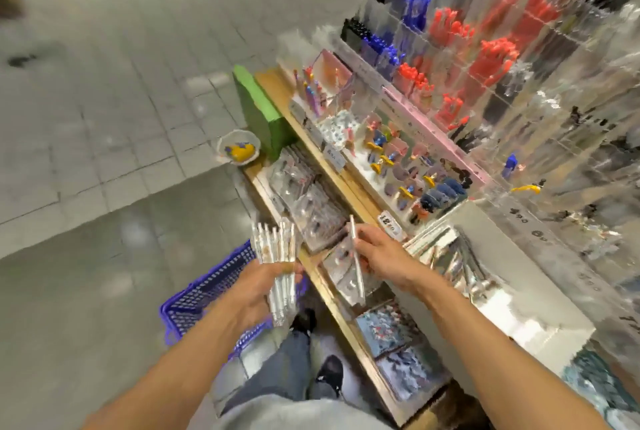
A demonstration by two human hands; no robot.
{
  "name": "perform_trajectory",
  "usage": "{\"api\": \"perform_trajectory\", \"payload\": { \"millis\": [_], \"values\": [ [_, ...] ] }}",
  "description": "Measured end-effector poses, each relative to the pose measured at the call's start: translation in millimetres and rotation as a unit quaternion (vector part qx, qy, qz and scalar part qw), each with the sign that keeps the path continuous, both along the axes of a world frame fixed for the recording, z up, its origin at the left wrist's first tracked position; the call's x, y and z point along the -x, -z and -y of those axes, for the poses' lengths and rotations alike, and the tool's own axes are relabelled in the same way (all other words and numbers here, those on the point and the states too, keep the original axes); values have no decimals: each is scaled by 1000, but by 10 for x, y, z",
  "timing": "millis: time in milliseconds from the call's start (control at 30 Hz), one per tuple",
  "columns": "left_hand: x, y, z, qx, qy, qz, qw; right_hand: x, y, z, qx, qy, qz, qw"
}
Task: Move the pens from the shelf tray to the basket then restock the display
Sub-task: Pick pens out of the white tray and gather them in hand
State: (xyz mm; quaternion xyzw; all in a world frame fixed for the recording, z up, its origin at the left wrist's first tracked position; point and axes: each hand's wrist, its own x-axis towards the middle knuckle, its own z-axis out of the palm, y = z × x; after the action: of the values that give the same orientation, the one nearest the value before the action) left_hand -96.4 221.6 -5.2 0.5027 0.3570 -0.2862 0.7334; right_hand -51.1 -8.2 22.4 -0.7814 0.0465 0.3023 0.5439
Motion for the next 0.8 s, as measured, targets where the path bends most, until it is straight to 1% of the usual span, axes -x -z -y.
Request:
{"api": "perform_trajectory", "payload": {
  "millis": [133, 233, 333, 433, 500, 633, 733, 800],
  "values": [
    [488, 164, -572, -23, -121, -33, 992, -28, 145, -718, -10, -95, -21, 995],
    [835, 307, -984, -29, -195, -43, 979, 18, 274, -1325, -48, -123, -52, 990],
    [1127, 541, -1359, -34, -275, -63, 959, 88, 505, -1854, -34, -153, -90, 984],
    [1332, 821, -1717, -27, -328, -90, 940, 115, 849, -2305, 8, -201, -103, 974],
    [1400, 1042, -1941, -20, -348, -103, 932, 129, 1109, -2601, 42, -218, -111, 969],
    [1370, 1601, -2321, -48, -360, -107, 926, 136, 1756, -3114, 97, -241, -139, 955],
    [1273, 2106, -2527, -65, -361, -131, 921, 66, 2380, -3430, 131, -236, -161, 949],
    [1202, 2521, -2619, -74, -353, -142, 922, 1, 2872, -3627, 152, -226, -156, 950]
  ]
}}
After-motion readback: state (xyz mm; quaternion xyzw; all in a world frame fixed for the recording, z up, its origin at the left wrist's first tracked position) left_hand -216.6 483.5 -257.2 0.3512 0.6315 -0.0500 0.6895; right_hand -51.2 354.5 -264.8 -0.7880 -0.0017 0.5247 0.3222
